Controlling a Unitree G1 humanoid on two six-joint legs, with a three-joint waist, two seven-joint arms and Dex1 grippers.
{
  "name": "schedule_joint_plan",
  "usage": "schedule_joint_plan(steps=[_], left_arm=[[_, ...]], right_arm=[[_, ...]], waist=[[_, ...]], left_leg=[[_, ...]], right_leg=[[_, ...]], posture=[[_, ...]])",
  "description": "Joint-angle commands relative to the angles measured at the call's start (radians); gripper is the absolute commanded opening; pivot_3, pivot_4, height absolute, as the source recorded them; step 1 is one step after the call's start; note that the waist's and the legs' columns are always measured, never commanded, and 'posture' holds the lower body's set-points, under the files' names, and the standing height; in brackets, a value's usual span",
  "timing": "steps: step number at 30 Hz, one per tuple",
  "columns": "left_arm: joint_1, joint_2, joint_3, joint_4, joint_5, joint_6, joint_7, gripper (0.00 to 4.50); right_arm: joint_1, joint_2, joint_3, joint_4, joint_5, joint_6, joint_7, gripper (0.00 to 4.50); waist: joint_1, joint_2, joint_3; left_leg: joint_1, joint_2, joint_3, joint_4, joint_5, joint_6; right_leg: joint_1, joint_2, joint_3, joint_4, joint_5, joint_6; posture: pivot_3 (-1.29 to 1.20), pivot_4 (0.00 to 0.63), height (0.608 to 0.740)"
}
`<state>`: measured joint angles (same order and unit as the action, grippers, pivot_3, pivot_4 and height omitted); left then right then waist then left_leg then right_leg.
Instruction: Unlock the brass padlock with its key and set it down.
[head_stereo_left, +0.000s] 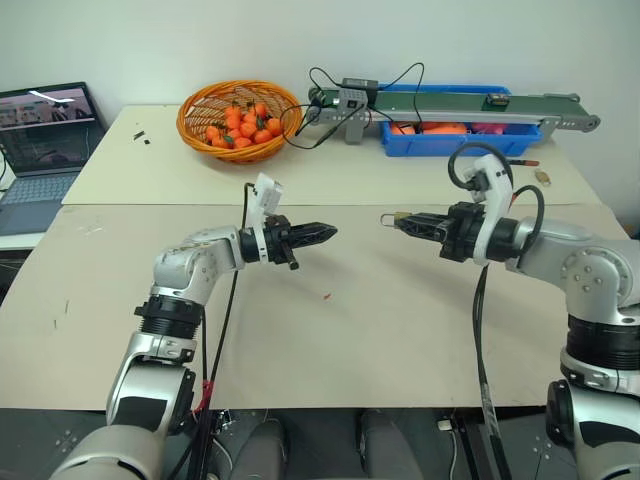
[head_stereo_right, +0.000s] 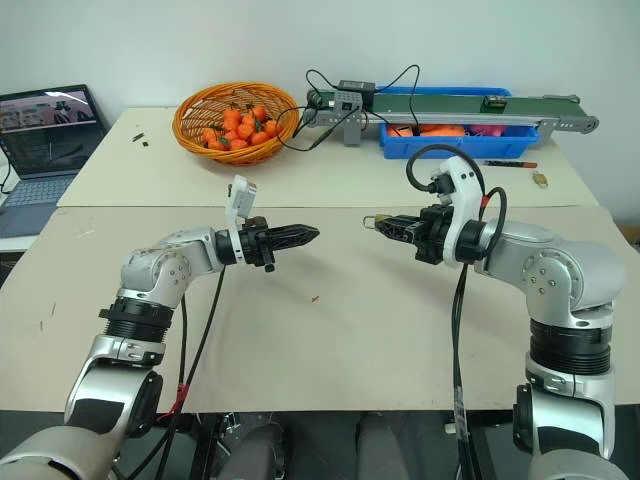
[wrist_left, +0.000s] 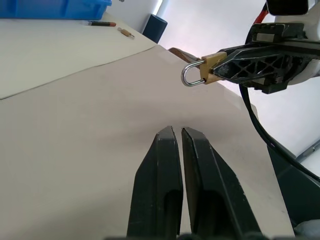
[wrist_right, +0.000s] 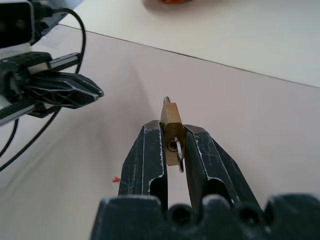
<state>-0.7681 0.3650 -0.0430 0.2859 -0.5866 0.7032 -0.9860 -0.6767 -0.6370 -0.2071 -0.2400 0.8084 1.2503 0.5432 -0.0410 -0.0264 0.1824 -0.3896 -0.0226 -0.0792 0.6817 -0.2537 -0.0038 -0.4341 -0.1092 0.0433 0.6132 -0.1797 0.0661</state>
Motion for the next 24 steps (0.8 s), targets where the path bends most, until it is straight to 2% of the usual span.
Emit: schedule_joint_plan(steps=[1,14,24], left_arm=[[-0.022,-0.016,0.019,-0.047,-0.012,0.013,0.012,0.22],[-0.033,-0.06,-0.005,-0.046,0.02,-0.001,0.012,0.22],[-0.004,-0.113,-0.014,-0.153,0.0,0.071,0.043,0.22]], right_arm=[[-0.035,-0.002,-0.074,-0.08,0.095,0.056,-0.009,0.11],[-0.037,0.063,-0.056,-0.14,0.21,0.111,-0.085,0.11],[-0.037,0.095,0.005,-0.129,0.201,0.078,-0.099,0.11]], waist=[[0.0,0.0,0.0],[0.001,0.0,0.0],[0.001,0.0,0.0]], left_leg=[[0.0,0.0,0.0,0.0,0.0,0.0],[0.0,0.0,0.0,0.0,0.0,0.0],[0.0,0.0,0.0,0.0,0.0,0.0]], right_leg=[[0.0,0.0,0.0,0.0,0.0,0.0],[0.0,0.0,0.0,0.0,0.0,0.0],[0.0,0.0,0.0,0.0,0.0,0.0]], posture=[[0.0,0.15,0.717],[0.0,0.15,0.717],[0.0,0.15,0.717]])
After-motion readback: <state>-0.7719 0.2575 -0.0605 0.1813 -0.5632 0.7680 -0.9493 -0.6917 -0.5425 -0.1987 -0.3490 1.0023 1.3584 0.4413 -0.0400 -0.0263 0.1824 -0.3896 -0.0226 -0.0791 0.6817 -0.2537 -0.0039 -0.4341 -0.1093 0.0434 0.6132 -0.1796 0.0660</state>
